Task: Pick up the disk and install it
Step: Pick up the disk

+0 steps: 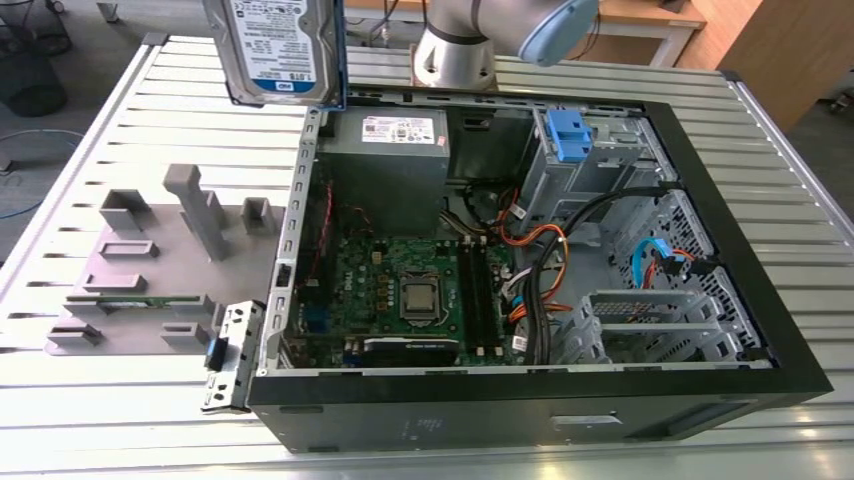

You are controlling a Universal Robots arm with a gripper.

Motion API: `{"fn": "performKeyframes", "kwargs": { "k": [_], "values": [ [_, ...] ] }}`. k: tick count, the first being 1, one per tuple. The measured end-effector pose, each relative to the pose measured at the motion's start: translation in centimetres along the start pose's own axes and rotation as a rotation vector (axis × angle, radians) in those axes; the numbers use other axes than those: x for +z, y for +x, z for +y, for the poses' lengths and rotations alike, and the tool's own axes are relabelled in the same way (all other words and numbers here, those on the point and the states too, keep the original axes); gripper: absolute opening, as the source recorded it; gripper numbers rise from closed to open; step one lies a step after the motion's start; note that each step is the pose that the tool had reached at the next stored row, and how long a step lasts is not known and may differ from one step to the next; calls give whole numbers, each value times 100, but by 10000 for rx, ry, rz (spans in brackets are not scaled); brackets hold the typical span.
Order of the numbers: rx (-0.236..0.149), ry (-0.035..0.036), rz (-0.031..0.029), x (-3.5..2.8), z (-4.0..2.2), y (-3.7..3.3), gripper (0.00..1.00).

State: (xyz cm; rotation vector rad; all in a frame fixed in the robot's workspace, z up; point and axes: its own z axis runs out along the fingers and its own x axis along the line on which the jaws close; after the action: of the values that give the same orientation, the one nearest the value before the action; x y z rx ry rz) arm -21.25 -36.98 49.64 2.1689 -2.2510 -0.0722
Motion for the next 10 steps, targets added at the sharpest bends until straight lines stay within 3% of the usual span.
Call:
{"fn": "performKeyframes", "kwargs": {
  "k": [10],
  "values": [
    [0,0,0,-8,-194,-8,35]
  ]
}}
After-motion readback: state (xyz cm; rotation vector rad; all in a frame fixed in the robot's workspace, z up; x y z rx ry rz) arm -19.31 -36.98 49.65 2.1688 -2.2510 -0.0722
